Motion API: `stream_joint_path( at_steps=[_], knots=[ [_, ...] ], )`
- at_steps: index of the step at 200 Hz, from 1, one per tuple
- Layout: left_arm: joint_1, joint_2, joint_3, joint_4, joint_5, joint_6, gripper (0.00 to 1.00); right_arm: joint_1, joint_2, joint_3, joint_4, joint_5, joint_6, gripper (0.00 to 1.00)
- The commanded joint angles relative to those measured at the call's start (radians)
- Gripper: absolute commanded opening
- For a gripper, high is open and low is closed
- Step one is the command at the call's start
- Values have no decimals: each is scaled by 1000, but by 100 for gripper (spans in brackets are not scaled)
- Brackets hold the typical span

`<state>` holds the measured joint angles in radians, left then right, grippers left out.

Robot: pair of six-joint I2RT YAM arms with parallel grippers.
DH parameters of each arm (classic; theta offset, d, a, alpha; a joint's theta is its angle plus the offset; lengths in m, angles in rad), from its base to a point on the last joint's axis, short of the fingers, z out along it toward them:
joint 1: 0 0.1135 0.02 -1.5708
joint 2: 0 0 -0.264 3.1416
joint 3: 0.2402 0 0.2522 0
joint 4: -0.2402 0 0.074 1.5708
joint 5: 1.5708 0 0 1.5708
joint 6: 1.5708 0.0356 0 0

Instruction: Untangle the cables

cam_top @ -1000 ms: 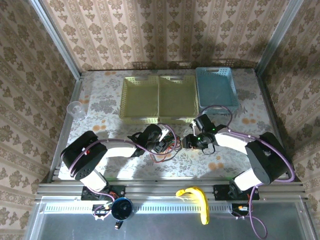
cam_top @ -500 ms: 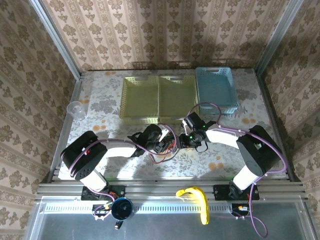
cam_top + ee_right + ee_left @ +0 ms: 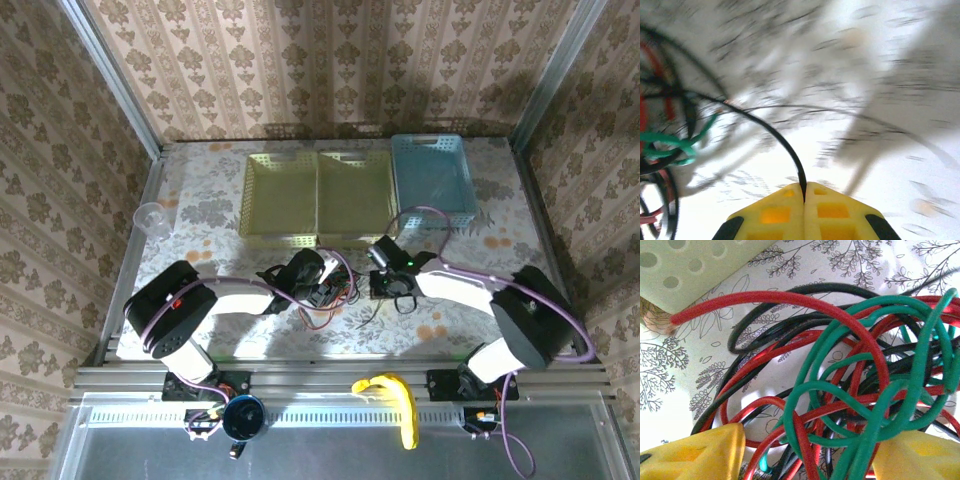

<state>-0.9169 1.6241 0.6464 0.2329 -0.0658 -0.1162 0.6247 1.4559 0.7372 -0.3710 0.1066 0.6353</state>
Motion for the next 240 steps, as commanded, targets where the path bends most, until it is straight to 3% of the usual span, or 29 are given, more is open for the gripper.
stream_joint_path(
  at_steps=[1, 47, 77, 147, 169, 240],
  knots=[
    [-5, 37, 1, -91, -54, -7, 72, -84, -171, -25, -65, 187, 128, 0],
    [12, 43, -6, -99, -96, -40, 75, -310, -457, -33, -259, 381, 236, 0],
    [27, 58, -12, -94, -111, -64, 74, -473, -633, -36, -288, 389, 260, 0],
    [30, 64, -33, -90, -121, -82, 78, -656, -848, 116, -334, 585, 293, 0],
    [32, 68, -33, -90, -117, -80, 82, -682, -833, 192, -263, 548, 211, 0],
    [31, -45, -48, -41, 86, -2, 91, -684, -564, 516, -69, 106, -102, 0]
  ],
)
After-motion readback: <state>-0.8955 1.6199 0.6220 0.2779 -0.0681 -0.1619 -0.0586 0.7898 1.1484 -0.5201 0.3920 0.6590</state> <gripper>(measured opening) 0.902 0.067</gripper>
